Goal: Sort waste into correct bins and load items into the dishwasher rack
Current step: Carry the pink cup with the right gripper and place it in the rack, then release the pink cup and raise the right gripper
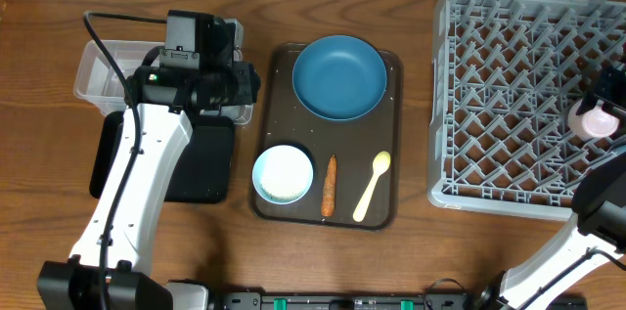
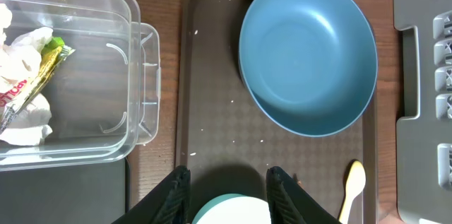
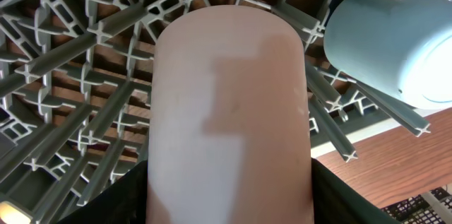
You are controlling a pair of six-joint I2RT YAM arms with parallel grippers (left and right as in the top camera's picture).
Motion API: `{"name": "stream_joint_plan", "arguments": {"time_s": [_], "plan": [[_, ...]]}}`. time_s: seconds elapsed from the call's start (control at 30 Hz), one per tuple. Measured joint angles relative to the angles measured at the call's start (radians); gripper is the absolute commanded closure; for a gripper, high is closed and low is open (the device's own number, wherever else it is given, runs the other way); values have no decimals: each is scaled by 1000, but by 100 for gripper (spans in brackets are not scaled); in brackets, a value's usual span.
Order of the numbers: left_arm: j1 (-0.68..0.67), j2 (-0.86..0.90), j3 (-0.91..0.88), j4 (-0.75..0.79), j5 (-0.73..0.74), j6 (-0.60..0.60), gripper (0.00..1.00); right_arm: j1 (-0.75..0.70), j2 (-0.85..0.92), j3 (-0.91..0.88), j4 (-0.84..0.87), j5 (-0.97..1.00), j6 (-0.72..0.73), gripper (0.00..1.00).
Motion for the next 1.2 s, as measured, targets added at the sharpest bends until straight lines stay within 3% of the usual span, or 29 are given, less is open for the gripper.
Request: {"name": "stream_joint_plan", "arguments": {"time_s": [0.1, 0.3, 0.63, 0.9, 1.2], "plan": [[0, 0, 0, -2, 0, 0, 62, 0, 0, 0, 9, -3, -3, 29], [0, 0, 0, -7, 0, 0, 62, 0, 0, -1, 11, -11, -4, 16], [0, 0, 0, -8, 0, 0, 59, 0, 2, -17, 31, -32, -6, 11], [0, 0, 0, -31, 0, 3, 53, 30, 3, -17, 92, -256, -126, 16], [0, 0, 0, -62, -9, 3, 52, 270, 3, -18, 306, -483, -198, 17]]}}
